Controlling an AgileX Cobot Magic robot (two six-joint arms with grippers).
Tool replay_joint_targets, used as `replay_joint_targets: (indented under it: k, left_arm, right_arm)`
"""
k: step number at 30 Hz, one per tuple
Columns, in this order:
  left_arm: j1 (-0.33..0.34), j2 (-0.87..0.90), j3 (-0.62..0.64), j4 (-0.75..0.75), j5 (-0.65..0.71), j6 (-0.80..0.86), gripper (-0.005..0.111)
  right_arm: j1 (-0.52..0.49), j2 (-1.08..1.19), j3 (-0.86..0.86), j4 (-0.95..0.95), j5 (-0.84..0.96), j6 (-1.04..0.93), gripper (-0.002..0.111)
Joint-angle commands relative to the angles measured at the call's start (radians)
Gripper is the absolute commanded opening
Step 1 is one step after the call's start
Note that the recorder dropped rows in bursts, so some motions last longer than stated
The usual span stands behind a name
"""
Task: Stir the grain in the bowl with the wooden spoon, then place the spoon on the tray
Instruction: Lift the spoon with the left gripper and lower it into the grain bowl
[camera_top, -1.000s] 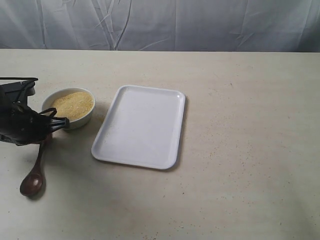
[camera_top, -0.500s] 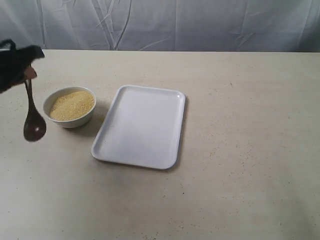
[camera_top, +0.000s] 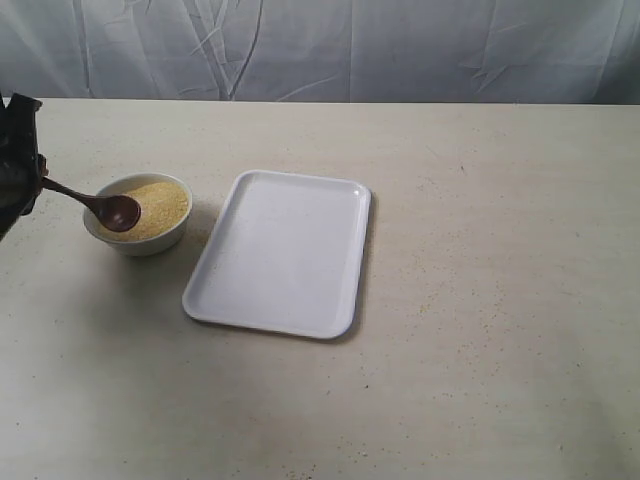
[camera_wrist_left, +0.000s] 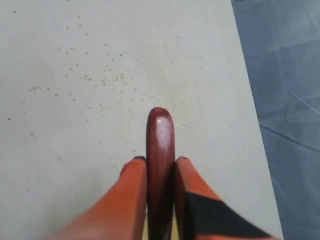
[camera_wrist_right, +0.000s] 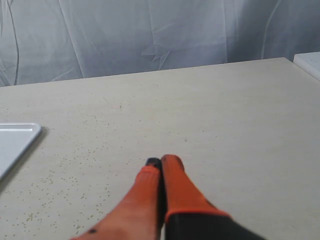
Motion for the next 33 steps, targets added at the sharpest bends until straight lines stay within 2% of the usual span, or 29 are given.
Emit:
replay_joint_targets:
  k: [1, 9, 18, 22, 25, 30, 33]
  left_arm:
    - [0.001, 0.041, -0.005, -0.005, -0.059, -0.087, 0.000]
    - [-0.001, 0.173, -0.127, 0.128, 0.055, -0.187, 0.000]
    - [-0.001, 0.197, -0.135, 0.130, 0.012, -0.191, 0.000]
    - [-0.001, 0.197, -0.135, 0.215, 0.019, -0.193, 0.000]
    - [-0.001, 0.197, -0.135, 0.215, 0.036, -0.193, 0.007]
    - [-0.001, 0.197, -0.135, 0.259, 0.043, -0.193, 0.028]
    - [-0.001, 0.197, -0.135, 0.271, 0.050, -0.193, 0.038]
  right_arm:
    - [0.003, -0.005, 0.002, 0.001, -0.009, -0.001, 0.000]
    - [0.003, -0.005, 0.002, 0.001, -0.009, -0.001, 0.000]
    - [0.003, -0.005, 0.002, 0.001, -0.009, -0.001, 0.000]
    - [0.003, -0.005, 0.002, 0.001, -0.009, -0.001, 0.000]
    - [0.003, -0.005, 0.002, 0.001, -0.009, -0.001, 0.000]
    - [0.003, -0.005, 0.002, 0.001, -0.009, -0.001, 0.000]
    - [0.003, -0.005, 0.002, 0.001, -0.009, -0.001, 0.000]
